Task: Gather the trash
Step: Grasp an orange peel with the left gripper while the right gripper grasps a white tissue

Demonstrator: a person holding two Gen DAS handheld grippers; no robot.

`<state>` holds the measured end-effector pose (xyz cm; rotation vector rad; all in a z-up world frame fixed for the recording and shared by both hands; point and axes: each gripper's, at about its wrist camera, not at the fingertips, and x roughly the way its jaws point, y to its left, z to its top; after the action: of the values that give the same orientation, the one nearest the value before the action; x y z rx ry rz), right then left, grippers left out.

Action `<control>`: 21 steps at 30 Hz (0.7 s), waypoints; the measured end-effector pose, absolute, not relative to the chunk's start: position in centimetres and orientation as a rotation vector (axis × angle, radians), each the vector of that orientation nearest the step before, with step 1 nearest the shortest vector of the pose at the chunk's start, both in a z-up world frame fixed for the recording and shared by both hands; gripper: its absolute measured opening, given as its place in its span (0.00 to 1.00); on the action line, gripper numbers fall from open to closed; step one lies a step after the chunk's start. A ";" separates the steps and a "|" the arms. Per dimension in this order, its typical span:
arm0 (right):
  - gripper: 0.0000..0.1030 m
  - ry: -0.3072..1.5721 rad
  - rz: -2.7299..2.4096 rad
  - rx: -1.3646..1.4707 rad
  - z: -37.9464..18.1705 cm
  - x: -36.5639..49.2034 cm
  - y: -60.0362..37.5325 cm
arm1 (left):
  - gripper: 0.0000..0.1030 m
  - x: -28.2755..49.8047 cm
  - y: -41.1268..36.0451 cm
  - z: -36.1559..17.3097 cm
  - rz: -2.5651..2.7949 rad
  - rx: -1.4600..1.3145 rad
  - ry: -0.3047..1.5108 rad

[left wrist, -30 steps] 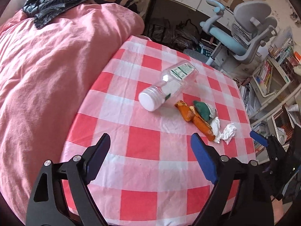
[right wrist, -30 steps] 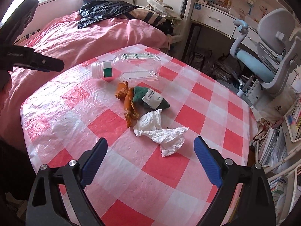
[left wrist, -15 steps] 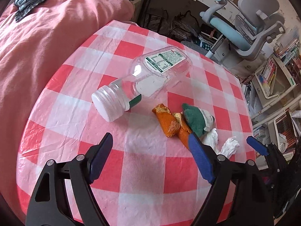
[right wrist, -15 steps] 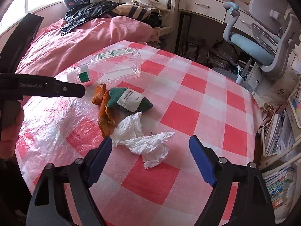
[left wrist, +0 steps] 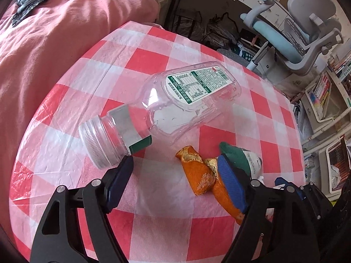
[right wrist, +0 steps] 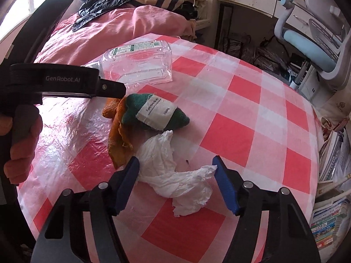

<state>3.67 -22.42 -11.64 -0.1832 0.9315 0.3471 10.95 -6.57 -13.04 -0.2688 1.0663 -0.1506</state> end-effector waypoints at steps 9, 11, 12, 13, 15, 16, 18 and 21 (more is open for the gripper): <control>0.27 0.954 0.364 -0.176 -11.2 2.9 -22.4 | 0.21 9.3 -6.8 -13.1 -0.226 -0.161 1.104; 0.23 0.952 0.362 -0.179 -11.0 2.5 -22.5 | 0.16 8.7 -6.5 -13.1 -0.249 -0.155 1.125; 0.22 0.951 0.363 -0.178 -10.9 2.4 -22.6 | 0.16 8.3 -6.0 -13.0 -0.256 -0.160 1.137; 0.21 0.949 0.363 -0.176 -10.8 2.3 -22.8 | 0.15 7.9 -5.6 -12.9 -0.259 -0.160 1.142; 0.21 0.942 0.360 -0.171 -10.5 2.1 -23.1 | 0.15 7.1 -4.9 -12.6 -0.272 -0.148 1.152; 0.21 0.938 0.358 -0.168 -10.4 2.0 -23.2 | 0.15 6.8 -4.7 -12.4 -0.279 -0.142 1.154; 0.21 0.933 0.360 -0.161 -10.2 1.8 -23.4 | 0.15 6.2 -4.5 -12.1 -0.296 -0.120 1.156; 0.34 0.931 0.374 -0.160 -10.3 1.7 -23.2 | 0.16 5.8 -4.6 -11.9 -0.298 -0.086 1.144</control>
<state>1.68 -23.15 -10.34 -0.1598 0.9308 0.3737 5.77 -4.60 -11.89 -0.0855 1.1443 -0.2984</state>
